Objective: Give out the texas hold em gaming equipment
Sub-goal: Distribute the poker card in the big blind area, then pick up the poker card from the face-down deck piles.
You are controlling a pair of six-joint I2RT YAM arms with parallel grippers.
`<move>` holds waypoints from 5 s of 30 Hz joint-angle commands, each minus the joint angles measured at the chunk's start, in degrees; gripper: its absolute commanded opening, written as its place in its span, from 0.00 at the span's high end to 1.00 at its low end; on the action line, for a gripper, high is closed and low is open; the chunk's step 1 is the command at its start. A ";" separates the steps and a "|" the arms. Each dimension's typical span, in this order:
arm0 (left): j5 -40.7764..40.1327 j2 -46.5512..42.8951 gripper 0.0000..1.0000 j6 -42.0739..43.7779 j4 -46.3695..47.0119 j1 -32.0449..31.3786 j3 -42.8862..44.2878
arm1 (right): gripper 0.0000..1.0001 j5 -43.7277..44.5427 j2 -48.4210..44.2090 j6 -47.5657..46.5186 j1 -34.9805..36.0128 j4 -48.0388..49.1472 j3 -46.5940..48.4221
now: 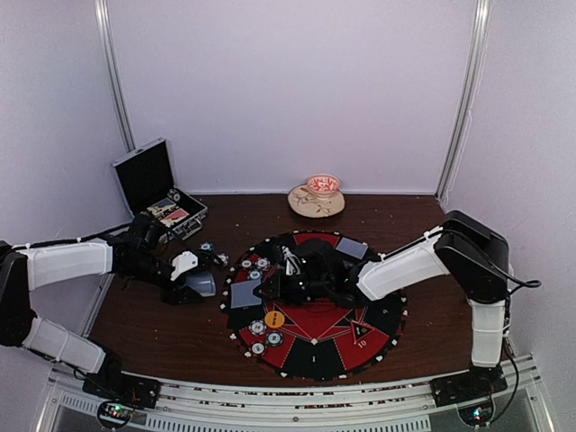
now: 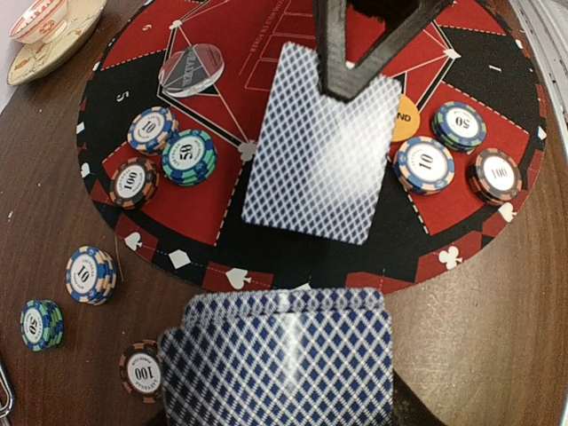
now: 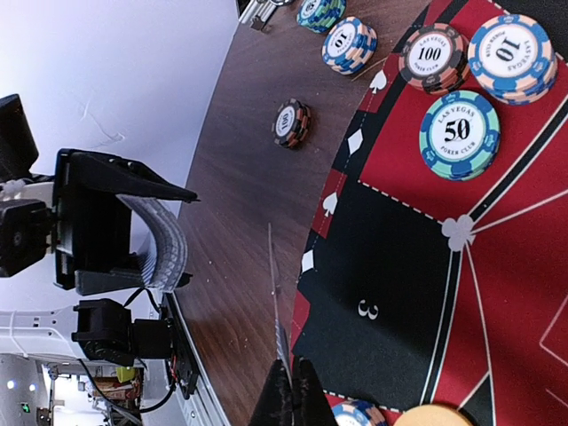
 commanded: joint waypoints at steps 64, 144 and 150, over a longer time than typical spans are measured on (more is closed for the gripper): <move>4.82 -1.51 0.48 1.15 0.06 0.31 -0.87 | 0.46 3.42 0.20 -4.68 2.48 -7.71 9.73; 5.46 -0.20 0.48 1.99 -0.28 0.27 -0.92 | 0.77 -5.32 10.94 0.19 4.01 -5.33 22.95; 5.53 -0.17 0.48 1.89 -0.28 0.30 -1.01 | 0.78 -4.76 9.52 -0.86 4.01 -6.40 22.38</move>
